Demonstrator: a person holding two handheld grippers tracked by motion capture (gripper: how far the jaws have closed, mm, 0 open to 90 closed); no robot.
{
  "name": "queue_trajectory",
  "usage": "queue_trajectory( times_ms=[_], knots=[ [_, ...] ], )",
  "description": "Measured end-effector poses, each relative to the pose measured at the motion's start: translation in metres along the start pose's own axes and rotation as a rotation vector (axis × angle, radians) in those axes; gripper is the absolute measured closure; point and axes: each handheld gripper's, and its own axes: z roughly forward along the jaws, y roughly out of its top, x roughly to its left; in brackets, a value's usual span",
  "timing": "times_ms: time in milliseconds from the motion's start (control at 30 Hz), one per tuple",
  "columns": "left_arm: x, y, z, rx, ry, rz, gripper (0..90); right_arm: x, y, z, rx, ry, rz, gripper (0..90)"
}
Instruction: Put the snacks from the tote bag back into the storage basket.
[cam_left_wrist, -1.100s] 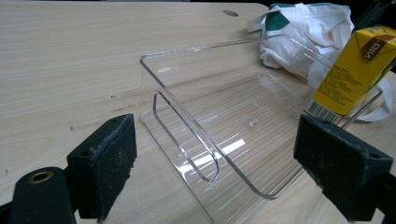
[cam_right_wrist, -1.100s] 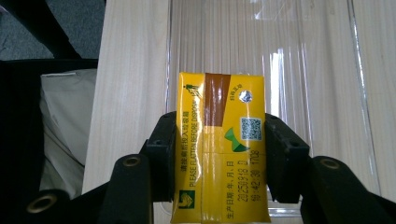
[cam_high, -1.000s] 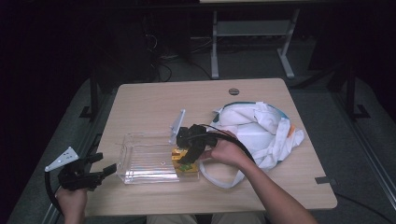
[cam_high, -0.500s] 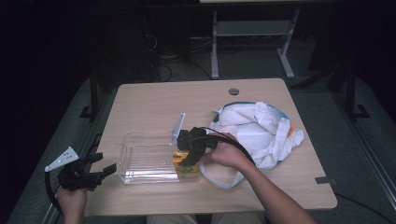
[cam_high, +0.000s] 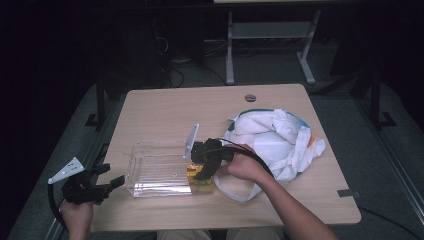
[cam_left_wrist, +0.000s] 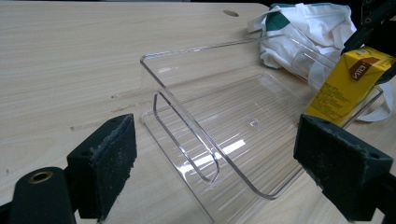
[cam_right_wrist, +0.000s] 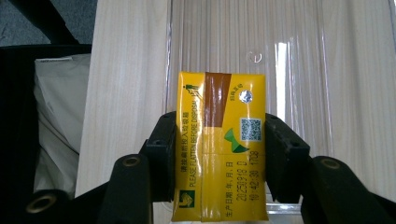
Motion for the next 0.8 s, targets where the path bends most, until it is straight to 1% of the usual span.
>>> queue_trajectory(
  times_ms=[133, 367, 533, 633, 733, 767, 800],
  knots=[
    [-0.0002, 0.0001, 0.0004, -0.001, -0.001, 0.000, 12.9, 0.0000, -0.0022, -0.0006, 0.005, 0.005, 0.007, 51.6],
    [-0.0003, 0.0002, -0.0001, -0.001, 0.000, -0.002, 12.9, -0.0015, -0.0032, -0.0007, -0.009, 0.029, 0.022, 51.1],
    [-0.0003, 0.0002, 0.0006, -0.001, -0.001, 0.000, 12.9, -0.0003, -0.0034, -0.0012, -0.006, 0.040, 0.036, 50.9],
    [-0.0006, 0.0003, 0.0006, 0.001, -0.002, 0.001, 12.9, 0.0002, -0.0030, -0.0006, -0.010, 0.037, 0.017, 50.8],
    [-0.0005, 0.0003, 0.0006, 0.001, -0.001, 0.001, 12.9, 0.0010, -0.0028, -0.0008, -0.009, 0.041, 0.020, 50.8],
    [-0.0006, 0.0003, 0.0006, 0.001, -0.001, 0.001, 12.9, 0.0018, -0.0027, -0.0011, -0.005, 0.045, 0.030, 50.7],
    [-0.0006, 0.0003, 0.0006, 0.001, -0.001, 0.001, 12.9, 0.0014, -0.0027, -0.0010, -0.008, 0.046, 0.027, 50.6]
  ],
)
